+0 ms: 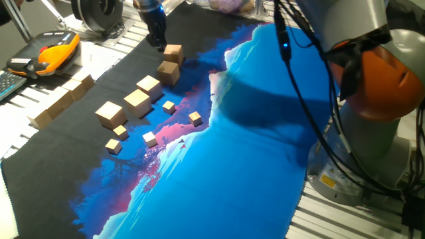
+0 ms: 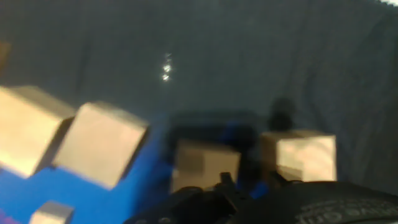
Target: Stack the blocks in a vertical line of five
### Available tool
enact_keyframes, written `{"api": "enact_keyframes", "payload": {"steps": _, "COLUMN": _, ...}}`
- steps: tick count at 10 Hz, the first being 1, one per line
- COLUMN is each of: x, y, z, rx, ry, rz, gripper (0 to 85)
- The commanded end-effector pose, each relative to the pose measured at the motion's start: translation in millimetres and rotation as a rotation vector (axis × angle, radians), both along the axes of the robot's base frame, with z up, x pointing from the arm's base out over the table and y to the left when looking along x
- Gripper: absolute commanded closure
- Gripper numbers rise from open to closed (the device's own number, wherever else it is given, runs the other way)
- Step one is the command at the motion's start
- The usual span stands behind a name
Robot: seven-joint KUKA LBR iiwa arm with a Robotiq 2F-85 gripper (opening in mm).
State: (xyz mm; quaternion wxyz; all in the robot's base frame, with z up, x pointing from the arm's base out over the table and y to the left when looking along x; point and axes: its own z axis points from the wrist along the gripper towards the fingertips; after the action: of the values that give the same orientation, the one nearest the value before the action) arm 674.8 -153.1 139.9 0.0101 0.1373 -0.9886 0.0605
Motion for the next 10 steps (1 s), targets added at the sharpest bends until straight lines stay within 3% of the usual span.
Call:
{"api": "enact_keyframes", "payload": {"steps": 1, "x": 9.7, "y": -13.0, "z": -1.4, "rx": 0.008, "ry": 0.001, "rz": 0.003, "gripper": 17.0}}
{"api": "enact_keyframes", "payload": {"steps": 2, "x": 12.6, "y": -19.9, "z": -5.2, "rx": 0.012, "ry": 0.001, "rz": 0.005, "gripper": 17.0}}
{"api": "enact_keyframes", "payload": {"steps": 3, "x": 14.3, "y": -24.2, "z": -10.3, "rx": 0.014, "ry": -0.005, "rz": -0.004, "gripper": 0.0}}
{"api": "enact_keyframes", "payload": {"steps": 6, "x": 18.7, "y": -40.6, "z": -28.9, "rx": 0.025, "ry": -0.014, "rz": 0.006, "gripper": 0.0}}
{"api": "enact_keyframes", "payload": {"steps": 10, "x": 20.1, "y": -58.6, "z": -41.7, "rx": 0.027, "ry": -0.026, "rz": 0.022, "gripper": 0.0}}
